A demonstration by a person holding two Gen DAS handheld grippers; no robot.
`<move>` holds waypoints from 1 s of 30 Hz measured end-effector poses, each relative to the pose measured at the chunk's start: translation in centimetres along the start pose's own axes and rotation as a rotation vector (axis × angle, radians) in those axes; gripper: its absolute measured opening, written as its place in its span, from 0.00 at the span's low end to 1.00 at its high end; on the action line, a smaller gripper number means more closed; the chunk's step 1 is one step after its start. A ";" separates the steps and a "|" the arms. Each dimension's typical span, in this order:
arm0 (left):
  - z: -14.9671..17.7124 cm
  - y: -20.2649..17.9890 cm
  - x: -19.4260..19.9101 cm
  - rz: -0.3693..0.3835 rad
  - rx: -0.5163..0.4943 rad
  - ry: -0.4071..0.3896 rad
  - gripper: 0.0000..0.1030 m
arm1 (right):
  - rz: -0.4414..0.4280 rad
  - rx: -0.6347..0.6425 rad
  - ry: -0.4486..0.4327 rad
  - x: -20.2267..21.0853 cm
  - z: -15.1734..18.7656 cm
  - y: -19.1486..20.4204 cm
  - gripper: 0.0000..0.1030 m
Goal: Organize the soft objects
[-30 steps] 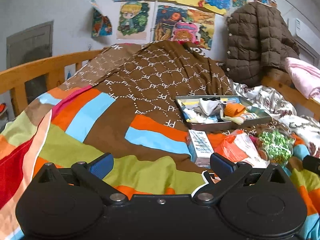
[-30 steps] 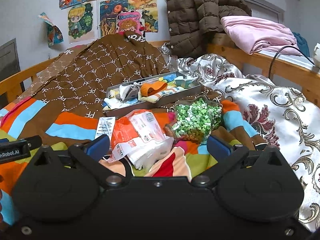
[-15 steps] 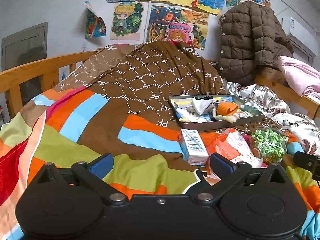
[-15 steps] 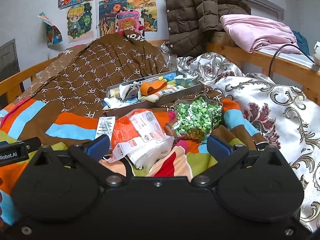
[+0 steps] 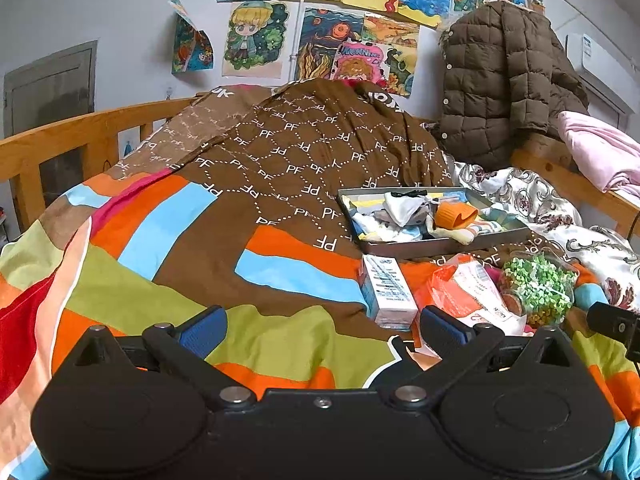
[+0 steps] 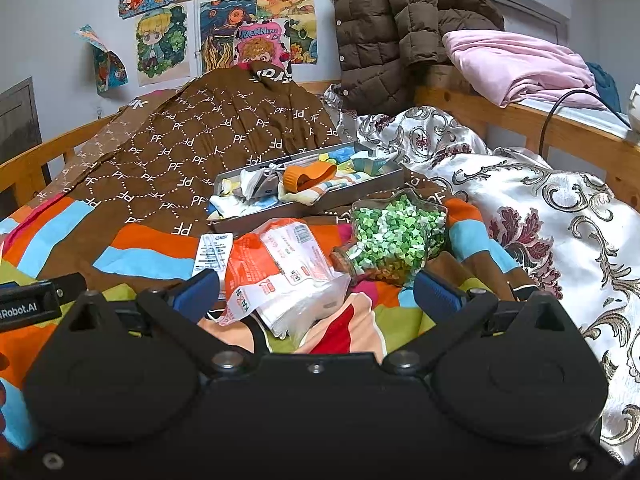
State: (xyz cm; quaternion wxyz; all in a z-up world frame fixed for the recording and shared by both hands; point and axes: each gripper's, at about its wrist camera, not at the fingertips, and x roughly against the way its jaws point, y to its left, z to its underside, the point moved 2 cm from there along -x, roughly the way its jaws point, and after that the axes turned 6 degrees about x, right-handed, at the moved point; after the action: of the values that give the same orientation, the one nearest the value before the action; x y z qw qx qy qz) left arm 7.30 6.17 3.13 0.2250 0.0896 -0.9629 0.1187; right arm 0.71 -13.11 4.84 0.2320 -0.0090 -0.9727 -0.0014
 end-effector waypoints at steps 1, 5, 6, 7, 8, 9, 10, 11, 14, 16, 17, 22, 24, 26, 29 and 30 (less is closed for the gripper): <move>0.0 0.0 0.0 0.000 -0.001 0.001 0.99 | 0.001 -0.001 0.001 0.0 0.0 0.0 0.99; 0.1 0.1 -0.1 0.001 0.011 0.004 0.99 | 0.003 0.004 0.003 0.0 0.1 0.2 0.99; 0.1 0.1 -0.1 0.001 0.013 0.003 0.99 | 0.003 0.005 0.004 0.0 0.0 0.2 1.00; 0.1 0.1 -0.1 0.001 0.014 0.002 0.99 | 0.003 0.007 0.003 0.0 0.0 0.2 1.00; 0.1 0.1 -0.1 0.003 0.014 0.001 0.99 | 0.003 0.008 0.002 0.0 0.0 0.1 0.99; 0.1 0.1 -0.1 0.005 0.013 0.000 0.99 | 0.003 0.009 0.002 0.0 0.0 0.0 0.99; 0.1 0.1 -0.1 0.006 0.011 0.000 0.99 | 0.004 0.009 0.002 0.0 0.0 0.0 0.99; 0.1 0.0 -0.1 0.009 0.010 0.001 0.99 | 0.004 0.009 0.002 0.0 0.0 -0.1 1.00; 0.2 0.0 -0.2 0.012 0.009 0.001 0.99 | 0.008 0.009 0.002 0.0 0.0 0.0 1.00; 0.1 0.0 -0.2 0.006 0.010 -0.001 0.99 | 0.010 0.011 0.003 0.0 0.0 -0.1 0.99; 0.1 0.0 -0.2 0.002 0.012 0.000 0.99 | 0.010 0.013 0.003 0.0 0.0 -0.1 1.00; 0.1 0.1 -0.4 -0.021 0.021 0.021 0.99 | 0.006 0.020 0.003 0.0 0.1 -0.3 1.00; 0.1 0.2 -0.4 -0.014 0.033 0.037 0.99 | 0.005 0.019 0.000 0.1 0.0 -0.4 1.00; 0.1 0.1 -0.3 0.003 0.037 0.039 0.99 | 0.003 0.016 -0.005 0.2 0.0 -0.5 0.99; 0.2 -0.4 0.1 -0.007 0.003 0.029 0.99 | 0.008 0.014 -0.008 0.4 0.1 -0.5 0.99; 0.2 -0.5 0.2 -0.006 -0.004 0.027 0.99 | 0.008 0.011 -0.009 0.5 0.1 -0.4 1.00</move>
State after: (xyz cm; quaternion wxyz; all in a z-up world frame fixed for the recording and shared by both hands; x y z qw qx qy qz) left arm 7.12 5.62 3.15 0.2386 0.0903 -0.9598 0.1175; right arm 0.24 -13.51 4.96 0.2275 -0.0119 -0.9737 0.0051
